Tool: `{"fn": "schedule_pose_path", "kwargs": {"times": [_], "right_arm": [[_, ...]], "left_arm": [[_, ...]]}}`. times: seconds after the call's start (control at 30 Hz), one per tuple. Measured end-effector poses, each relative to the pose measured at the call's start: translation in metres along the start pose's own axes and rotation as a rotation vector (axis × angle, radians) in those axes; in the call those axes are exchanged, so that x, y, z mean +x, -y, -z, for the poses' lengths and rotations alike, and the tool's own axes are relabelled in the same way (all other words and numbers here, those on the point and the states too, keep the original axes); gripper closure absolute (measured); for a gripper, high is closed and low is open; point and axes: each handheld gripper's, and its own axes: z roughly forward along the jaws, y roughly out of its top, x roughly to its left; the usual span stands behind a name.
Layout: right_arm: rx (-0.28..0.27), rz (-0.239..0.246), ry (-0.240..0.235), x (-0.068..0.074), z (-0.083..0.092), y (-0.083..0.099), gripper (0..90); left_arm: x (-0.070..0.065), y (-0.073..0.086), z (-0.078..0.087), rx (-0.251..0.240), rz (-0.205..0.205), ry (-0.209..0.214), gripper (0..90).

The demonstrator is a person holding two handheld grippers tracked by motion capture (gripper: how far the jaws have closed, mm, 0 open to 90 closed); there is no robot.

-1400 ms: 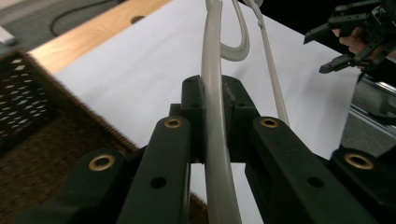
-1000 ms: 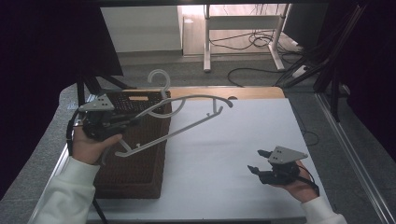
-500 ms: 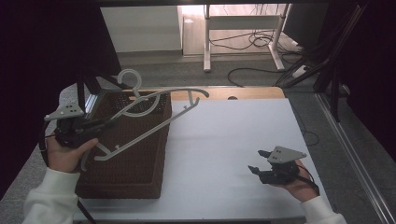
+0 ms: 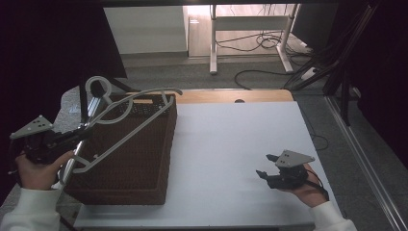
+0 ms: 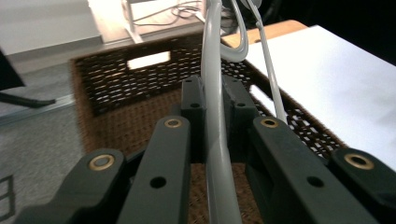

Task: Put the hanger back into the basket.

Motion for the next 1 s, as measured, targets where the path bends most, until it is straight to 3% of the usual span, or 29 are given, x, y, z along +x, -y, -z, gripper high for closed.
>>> {"fn": "schedule_pose_path", "kwargs": {"times": [0.1, 0.23, 0.57, 0.73, 0.83, 0.9, 0.93, 0.97, 1.0], "right_arm": [[0.005, 0.004, 0.003, 0.0, 0.0, 0.0, 34.3], [0.008, 0.005, 0.006, 0.0, -0.001, 0.0, 34.2], [0.015, 0.004, 0.015, -0.001, -0.002, 0.001, 34.0], [0.018, 0.003, 0.016, -0.002, -0.002, 0.002, 33.8], [0.016, 0.002, 0.016, -0.002, -0.001, 0.002, 33.8], [0.016, 0.002, 0.016, -0.002, -0.001, 0.002, 33.8], [0.018, 0.004, 0.015, -0.002, -0.001, 0.002, 33.7], [0.018, 0.004, 0.015, -0.002, -0.001, 0.002, 33.7], [0.018, 0.003, 0.015, -0.002, -0.001, 0.002, 33.7]], "left_arm": [[0.006, 0.007, 0.002, 0.004, 0.005, -0.037, 81.9], [0.013, 0.017, -0.005, 0.033, 0.012, -0.047, 81.8], [0.024, 0.027, -0.023, 0.038, 0.041, -0.069, 81.7], [0.027, 0.031, -0.029, 0.046, 0.044, -0.067, 81.7], [0.028, 0.035, -0.033, 0.055, 0.045, -0.048, 81.0], [0.031, 0.039, -0.039, 0.086, 0.04, -0.018, 79.7], [0.031, 0.043, -0.046, 0.121, 0.029, -0.002, 61.1], [0.031, 0.043, -0.046, 0.121, 0.029, -0.002, 54.1], [0.03, 0.044, -0.049, 0.152, 0.036, -0.003, 44.8]]}}
